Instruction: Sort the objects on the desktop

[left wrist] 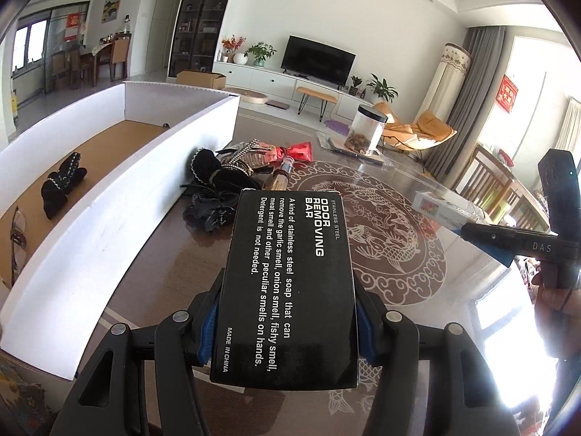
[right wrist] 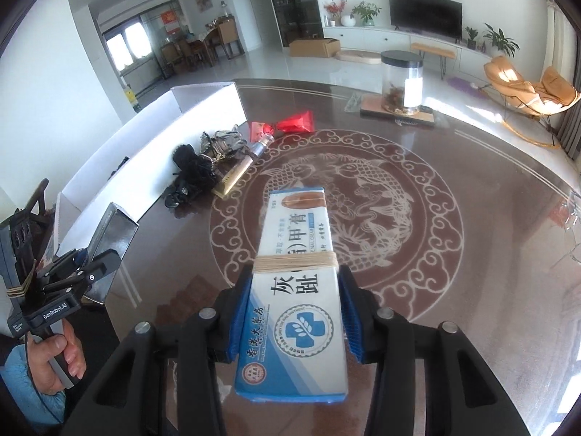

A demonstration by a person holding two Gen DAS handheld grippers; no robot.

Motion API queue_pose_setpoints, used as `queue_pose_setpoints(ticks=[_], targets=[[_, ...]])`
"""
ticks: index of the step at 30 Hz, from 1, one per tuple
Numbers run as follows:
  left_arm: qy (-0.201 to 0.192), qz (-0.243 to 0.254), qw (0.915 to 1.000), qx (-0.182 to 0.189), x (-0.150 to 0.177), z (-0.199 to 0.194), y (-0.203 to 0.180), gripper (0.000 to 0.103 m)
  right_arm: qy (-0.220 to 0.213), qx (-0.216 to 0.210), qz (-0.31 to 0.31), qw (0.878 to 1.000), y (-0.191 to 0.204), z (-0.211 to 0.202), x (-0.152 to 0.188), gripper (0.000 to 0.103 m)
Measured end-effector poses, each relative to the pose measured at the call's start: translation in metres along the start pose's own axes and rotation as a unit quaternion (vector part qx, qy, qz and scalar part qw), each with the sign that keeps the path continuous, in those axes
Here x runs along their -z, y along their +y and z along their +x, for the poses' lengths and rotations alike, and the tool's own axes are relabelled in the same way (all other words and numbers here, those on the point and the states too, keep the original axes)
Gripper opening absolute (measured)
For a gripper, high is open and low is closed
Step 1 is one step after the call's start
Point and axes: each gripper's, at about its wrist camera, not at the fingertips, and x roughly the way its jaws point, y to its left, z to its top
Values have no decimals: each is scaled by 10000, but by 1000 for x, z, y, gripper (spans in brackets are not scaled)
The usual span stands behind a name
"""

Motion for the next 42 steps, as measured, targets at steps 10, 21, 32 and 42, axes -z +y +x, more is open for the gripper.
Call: queue_pose_setpoints(ticks=[10,21,32,42], targets=[[-840,-745,9908,-759,-82,-72,107,58,-654,-1263,-452,9888,151,39,-111,45],[365,-1578,9768,-1400,-75,6,226,58,7,-1270,-794,9887,290,211,-189,45],[1067,-1634,9702,-1435,-78,39,216,91,511,-479,-1521,9859,315,252,-183,93],[278,-1570,9716,-1746,-71,-13,189,91,-622,-130,-1335,9890,229,130,-144,100]])
